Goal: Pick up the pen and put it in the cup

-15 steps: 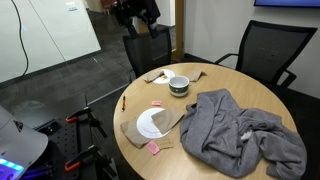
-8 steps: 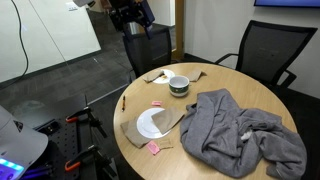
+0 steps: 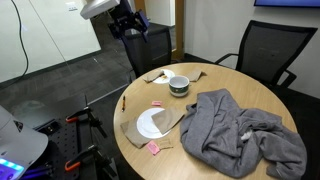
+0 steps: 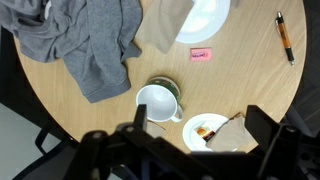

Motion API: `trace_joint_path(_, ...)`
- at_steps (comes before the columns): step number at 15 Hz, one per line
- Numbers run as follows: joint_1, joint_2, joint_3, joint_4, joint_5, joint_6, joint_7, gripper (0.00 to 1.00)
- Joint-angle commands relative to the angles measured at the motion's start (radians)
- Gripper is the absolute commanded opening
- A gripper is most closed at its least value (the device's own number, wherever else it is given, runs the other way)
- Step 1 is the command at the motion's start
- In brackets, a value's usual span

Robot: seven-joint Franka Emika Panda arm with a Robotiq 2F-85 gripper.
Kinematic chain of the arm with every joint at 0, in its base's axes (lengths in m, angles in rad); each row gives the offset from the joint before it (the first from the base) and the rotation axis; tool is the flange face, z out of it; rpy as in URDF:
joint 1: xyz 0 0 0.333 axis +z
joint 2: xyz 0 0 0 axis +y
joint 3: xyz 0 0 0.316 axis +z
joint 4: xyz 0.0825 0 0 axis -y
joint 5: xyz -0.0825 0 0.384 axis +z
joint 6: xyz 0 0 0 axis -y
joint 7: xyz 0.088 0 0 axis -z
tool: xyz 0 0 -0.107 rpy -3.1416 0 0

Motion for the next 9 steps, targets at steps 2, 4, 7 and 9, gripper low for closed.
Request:
trace_joint_path(2, 0.035, 0.062, 0.011, -0.018, 0.004, 0.093, -0.048, 1.00)
trace_joint_path(4, 0.068, 0.095, 0.008, -0.017, 0.059, 0.113, -0.111, 1.00)
trace_joint_path(7, 0.103, 0.146, 0.009, -0.010, 0.147, 0.125, -0.214, 1.00)
trace_joint_path(9, 0.120, 0.180, 0.014, 0.000, 0.218, 0.112, -0.295, 1.00)
